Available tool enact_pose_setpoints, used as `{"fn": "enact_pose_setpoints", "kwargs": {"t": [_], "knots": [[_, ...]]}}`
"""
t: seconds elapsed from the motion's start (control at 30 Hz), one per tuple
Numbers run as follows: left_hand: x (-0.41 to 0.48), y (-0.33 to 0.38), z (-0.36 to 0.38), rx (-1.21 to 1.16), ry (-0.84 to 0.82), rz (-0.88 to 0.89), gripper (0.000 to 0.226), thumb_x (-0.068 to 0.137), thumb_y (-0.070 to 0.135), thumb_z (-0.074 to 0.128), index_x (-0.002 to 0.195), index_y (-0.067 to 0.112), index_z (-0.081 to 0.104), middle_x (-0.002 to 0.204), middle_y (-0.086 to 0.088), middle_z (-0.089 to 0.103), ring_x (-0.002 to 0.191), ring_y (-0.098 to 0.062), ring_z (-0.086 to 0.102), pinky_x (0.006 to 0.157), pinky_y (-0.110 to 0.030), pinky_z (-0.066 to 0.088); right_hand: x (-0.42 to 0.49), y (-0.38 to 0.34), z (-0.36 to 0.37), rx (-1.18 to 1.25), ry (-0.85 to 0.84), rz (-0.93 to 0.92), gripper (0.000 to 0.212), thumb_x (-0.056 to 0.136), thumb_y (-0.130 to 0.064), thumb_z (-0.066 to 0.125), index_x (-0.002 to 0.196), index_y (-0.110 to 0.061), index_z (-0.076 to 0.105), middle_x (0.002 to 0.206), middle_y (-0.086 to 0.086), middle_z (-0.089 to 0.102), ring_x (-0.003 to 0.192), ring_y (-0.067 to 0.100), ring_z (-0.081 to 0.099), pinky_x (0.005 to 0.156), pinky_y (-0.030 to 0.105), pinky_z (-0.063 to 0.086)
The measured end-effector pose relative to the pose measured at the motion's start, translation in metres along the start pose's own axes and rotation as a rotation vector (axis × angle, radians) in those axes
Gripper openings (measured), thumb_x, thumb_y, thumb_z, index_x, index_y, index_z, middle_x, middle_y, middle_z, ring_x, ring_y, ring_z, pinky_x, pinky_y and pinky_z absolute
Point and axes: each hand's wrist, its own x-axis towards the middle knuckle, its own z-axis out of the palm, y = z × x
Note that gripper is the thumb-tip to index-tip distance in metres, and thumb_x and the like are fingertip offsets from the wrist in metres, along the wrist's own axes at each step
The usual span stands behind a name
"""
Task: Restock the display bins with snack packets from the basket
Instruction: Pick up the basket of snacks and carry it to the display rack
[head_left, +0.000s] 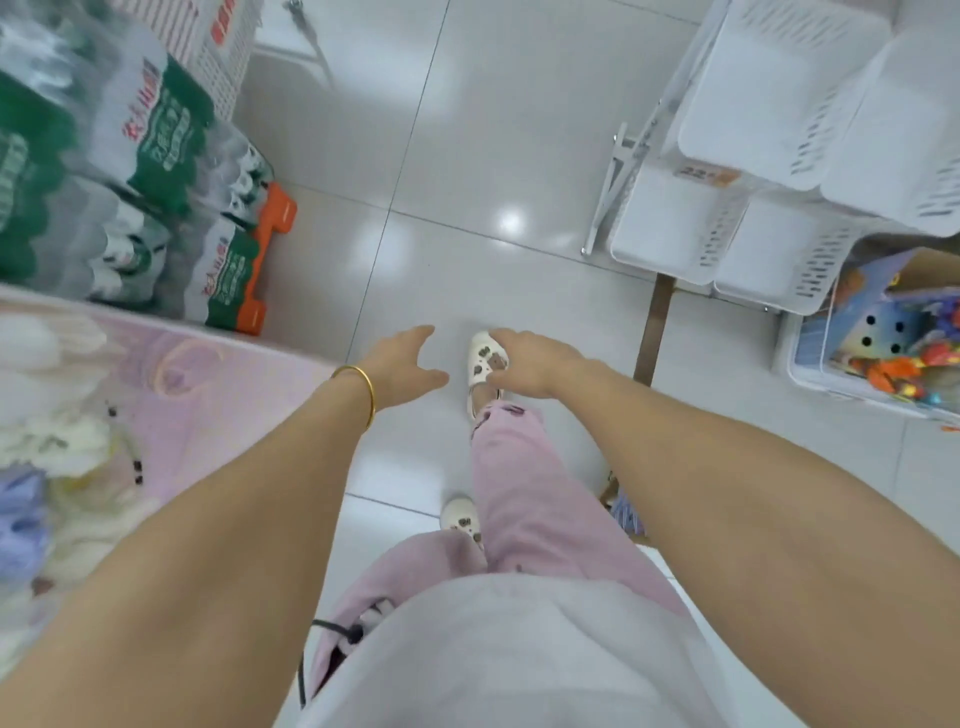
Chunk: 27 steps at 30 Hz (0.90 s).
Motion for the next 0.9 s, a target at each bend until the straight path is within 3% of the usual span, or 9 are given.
{"fn": "enact_pose_setpoints", "kwargs": {"t": [0.07, 0.3, 0.43, 0.53, 0.7, 0.9], "knots": [[0.034, 0.014, -0.039, 0.006, -0.027, -0.033, 0.073, 0.089, 0.032, 0.059, 0.148, 0.021, 0.020, 0.153, -0.004, 0.026, 0.138, -0.024, 0.028, 0.113, -0.038, 0.026, 0.030, -0.004, -0.041, 0.007, -0.014, 0.024, 0.059, 0.091, -0.036, 0.052, 0.143, -0.020, 0.030, 0.136, 0.006, 0.046, 0.119, 0.028, 0.049, 0.084, 0.034, 0.040], [0.144, 0.079, -0.183, -0.019, -0.092, -0.060, 0.074, 0.087, 0.035, 0.059, 0.148, 0.022, 0.019, 0.152, -0.006, 0.027, 0.137, -0.027, 0.031, 0.111, -0.042, 0.028, 0.124, -0.024, -0.204, -0.010, -0.021, 0.019, 0.061, 0.092, -0.041, 0.049, 0.144, -0.017, 0.028, 0.136, 0.008, 0.045, 0.121, 0.029, 0.048, 0.090, 0.038, 0.043], [0.208, 0.103, -0.270, -0.015, -0.095, -0.062, 0.074, 0.087, 0.034, 0.059, 0.148, 0.021, 0.019, 0.151, -0.006, 0.030, 0.136, -0.026, 0.033, 0.111, -0.038, 0.029, 0.185, -0.034, -0.295, -0.027, -0.009, 0.023, 0.059, 0.092, -0.039, 0.049, 0.142, -0.016, 0.029, 0.134, 0.009, 0.047, 0.117, 0.029, 0.050, 0.086, 0.037, 0.042], [0.267, 0.119, -0.342, 0.000, -0.077, -0.056, 0.073, 0.087, 0.032, 0.059, 0.148, 0.020, 0.020, 0.149, -0.008, 0.033, 0.134, -0.028, 0.035, 0.107, -0.034, 0.031, 0.241, -0.043, -0.367, -0.019, 0.005, 0.039, 0.060, 0.092, -0.040, 0.050, 0.143, -0.015, 0.029, 0.136, 0.009, 0.046, 0.121, 0.029, 0.047, 0.091, 0.037, 0.041], [0.363, 0.148, -0.477, 0.014, -0.098, -0.049, 0.074, 0.089, 0.034, 0.058, 0.149, 0.021, 0.017, 0.153, -0.005, 0.027, 0.138, -0.026, 0.028, 0.111, -0.037, 0.027, 0.333, -0.070, -0.503, 0.034, 0.034, 0.061, 0.062, 0.092, -0.040, 0.048, 0.145, -0.016, 0.026, 0.137, 0.008, 0.045, 0.121, 0.029, 0.047, 0.090, 0.037, 0.042], [0.465, 0.190, -0.631, 0.057, -0.099, -0.051, 0.072, 0.089, 0.035, 0.057, 0.149, 0.022, 0.018, 0.152, -0.008, 0.027, 0.139, -0.027, 0.027, 0.112, -0.039, 0.026, 0.431, -0.094, -0.655, 0.051, 0.067, 0.073, 0.059, 0.091, -0.039, 0.048, 0.143, -0.019, 0.028, 0.131, 0.006, 0.048, 0.116, 0.027, 0.050, 0.079, 0.033, 0.040]]}}
